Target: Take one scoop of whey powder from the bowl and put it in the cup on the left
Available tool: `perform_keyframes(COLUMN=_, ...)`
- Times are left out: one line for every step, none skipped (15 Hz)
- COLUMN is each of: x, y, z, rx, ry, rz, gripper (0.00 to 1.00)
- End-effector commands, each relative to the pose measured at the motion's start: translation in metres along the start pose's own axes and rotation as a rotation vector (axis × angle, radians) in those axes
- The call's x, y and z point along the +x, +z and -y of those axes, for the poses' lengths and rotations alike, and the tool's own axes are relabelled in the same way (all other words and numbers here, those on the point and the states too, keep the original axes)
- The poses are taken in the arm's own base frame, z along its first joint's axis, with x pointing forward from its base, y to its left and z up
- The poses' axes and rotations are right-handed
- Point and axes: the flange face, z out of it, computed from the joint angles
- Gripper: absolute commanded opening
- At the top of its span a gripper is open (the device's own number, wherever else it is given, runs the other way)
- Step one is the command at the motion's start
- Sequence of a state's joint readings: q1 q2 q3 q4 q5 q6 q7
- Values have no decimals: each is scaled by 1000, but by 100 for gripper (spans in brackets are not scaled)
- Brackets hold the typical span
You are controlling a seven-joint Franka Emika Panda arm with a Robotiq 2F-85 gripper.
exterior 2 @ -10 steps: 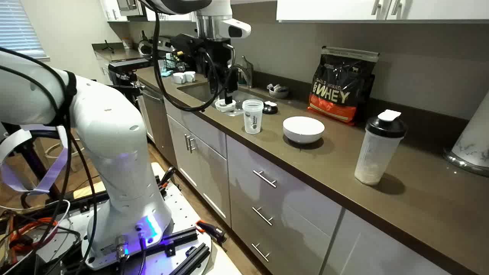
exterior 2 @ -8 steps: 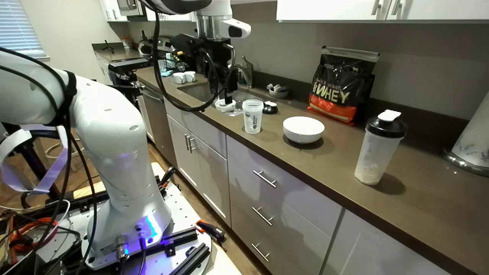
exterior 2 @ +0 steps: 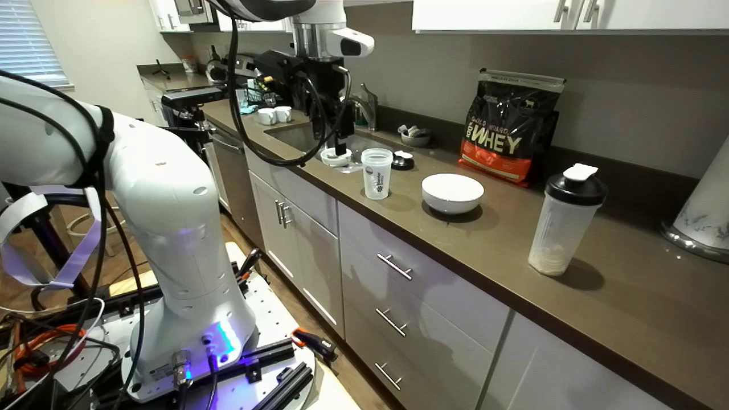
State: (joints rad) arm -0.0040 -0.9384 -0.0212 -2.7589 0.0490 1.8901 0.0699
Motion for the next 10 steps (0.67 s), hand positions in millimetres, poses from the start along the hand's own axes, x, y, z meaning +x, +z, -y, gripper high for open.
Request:
perform_keyframes(x=0, y=-1, z=0, rx=0, ry=0, rz=1, gripper=100)
perform_keyframes(x=7, y=-2, z=-2, rx=-5, ry=-10, rz=-6, gripper=100)
perform_keyframes(x=10, y=-2, z=-2, rx=-7, ry=-17, rz=-14, gripper=100)
perform_keyframes(x=16, y=-3, z=-3, rx=-10, ry=-31, rz=-22, gripper=100)
perform_keyframes(x=20, y=-3, z=-3, rx=-13, ry=-39, rz=-31, gripper=100)
perform_keyframes(x=28, y=-3, z=-3, rx=-18, ry=-53, rz=-45, gripper=100)
perform_keyframes(x=34, y=-2, z=-3, rx=-25, ry=-66, rz=-57, gripper=100)
perform_keyframes(x=43, y=-1, z=-4, rx=-30, ry=-86, rz=-71, gripper=100)
perform_keyframes(x=50, y=0, z=-4, rx=-36, ry=-101, rz=-82, gripper=100)
perform_keyframes(x=60, y=2, z=-6, rx=-41, ry=-122, rz=-91, gripper=100)
